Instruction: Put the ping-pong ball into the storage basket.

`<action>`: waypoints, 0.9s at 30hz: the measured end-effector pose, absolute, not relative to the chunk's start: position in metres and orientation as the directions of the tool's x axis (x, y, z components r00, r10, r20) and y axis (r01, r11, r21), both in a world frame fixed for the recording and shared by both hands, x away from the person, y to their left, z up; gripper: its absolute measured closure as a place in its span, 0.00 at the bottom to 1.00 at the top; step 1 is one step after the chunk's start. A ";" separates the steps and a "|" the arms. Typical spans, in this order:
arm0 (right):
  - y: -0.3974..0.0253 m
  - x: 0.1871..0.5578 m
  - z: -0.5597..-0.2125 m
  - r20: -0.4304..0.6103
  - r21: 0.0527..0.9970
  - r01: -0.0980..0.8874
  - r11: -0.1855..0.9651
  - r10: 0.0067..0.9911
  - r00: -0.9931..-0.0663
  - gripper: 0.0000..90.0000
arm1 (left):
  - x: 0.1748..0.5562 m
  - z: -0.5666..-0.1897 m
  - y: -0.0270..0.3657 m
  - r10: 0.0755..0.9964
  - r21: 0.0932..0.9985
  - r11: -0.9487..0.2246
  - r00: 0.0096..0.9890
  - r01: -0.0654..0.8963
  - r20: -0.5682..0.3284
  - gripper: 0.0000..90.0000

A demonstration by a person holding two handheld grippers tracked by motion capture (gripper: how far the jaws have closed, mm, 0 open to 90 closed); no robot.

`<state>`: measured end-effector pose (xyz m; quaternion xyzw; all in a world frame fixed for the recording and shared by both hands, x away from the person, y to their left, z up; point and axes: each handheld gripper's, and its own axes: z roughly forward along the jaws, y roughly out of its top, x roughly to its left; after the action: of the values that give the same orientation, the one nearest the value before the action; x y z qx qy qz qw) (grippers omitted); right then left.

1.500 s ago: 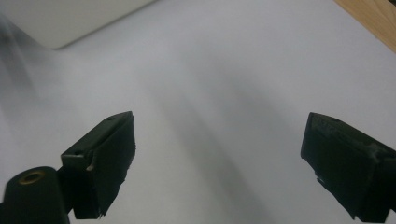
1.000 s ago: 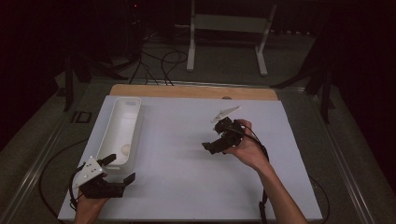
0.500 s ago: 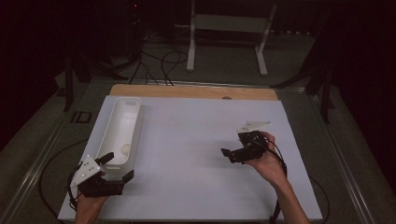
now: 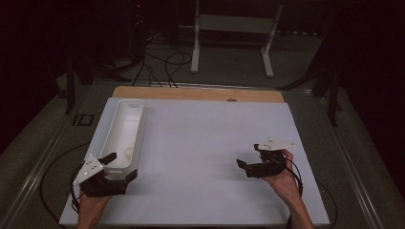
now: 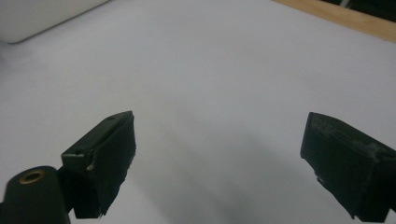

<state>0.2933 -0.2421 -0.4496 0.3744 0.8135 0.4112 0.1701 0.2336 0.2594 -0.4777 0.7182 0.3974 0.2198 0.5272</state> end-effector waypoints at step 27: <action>-0.270 0.260 -0.463 0.011 0.928 0.296 0.227 0.776 -0.631 0.08 | 0.240 -0.480 0.260 0.809 0.927 -0.129 0.578 0.353 -0.108 0.01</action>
<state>0.2597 -0.2700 -0.4631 0.3586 0.7470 0.5076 0.2362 0.2403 0.2596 -0.4805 0.7188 0.4042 0.2182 0.5219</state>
